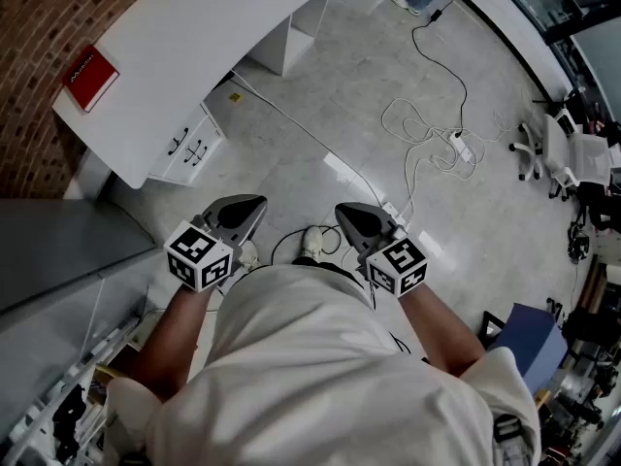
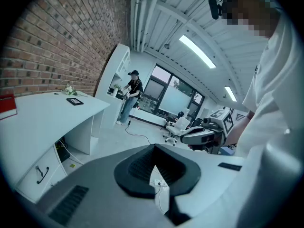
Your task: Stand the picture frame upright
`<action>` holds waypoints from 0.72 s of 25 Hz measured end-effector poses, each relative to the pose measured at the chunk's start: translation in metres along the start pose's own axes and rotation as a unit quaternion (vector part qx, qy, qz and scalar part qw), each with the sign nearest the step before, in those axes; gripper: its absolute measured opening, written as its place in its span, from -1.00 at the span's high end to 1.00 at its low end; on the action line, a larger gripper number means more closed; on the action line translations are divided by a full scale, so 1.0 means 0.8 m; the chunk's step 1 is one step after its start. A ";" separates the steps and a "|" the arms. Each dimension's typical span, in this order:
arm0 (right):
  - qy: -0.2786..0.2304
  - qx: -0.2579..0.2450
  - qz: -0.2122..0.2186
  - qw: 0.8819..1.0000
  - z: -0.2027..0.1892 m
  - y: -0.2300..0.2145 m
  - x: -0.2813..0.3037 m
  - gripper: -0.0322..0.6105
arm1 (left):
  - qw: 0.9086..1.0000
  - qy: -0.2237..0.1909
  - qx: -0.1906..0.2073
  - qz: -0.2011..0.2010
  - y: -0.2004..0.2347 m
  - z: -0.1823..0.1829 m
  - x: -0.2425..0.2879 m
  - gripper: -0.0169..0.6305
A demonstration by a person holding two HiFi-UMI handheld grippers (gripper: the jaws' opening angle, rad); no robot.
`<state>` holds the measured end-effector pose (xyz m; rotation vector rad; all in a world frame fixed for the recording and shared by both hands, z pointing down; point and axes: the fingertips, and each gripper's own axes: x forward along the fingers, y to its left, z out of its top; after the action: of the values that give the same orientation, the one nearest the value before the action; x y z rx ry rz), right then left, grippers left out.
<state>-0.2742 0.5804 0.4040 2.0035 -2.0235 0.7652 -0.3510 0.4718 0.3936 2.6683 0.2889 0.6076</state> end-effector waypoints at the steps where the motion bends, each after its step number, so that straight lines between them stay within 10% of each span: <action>1: 0.000 -0.001 0.002 1.000 -0.002 -0.009 -0.007 0.89 | 1.000 -0.001 0.003 -0.002 -0.009 0.004 0.011 0.97; 18: -0.033 0.004 0.052 0.998 0.009 -0.175 -0.058 0.69 | 0.999 -0.017 -0.005 0.051 -0.054 0.059 0.170 0.75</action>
<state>-0.1331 0.6240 0.4068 1.9666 -2.1786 0.7389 -0.2145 0.5339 0.3871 2.6932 0.1399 0.5919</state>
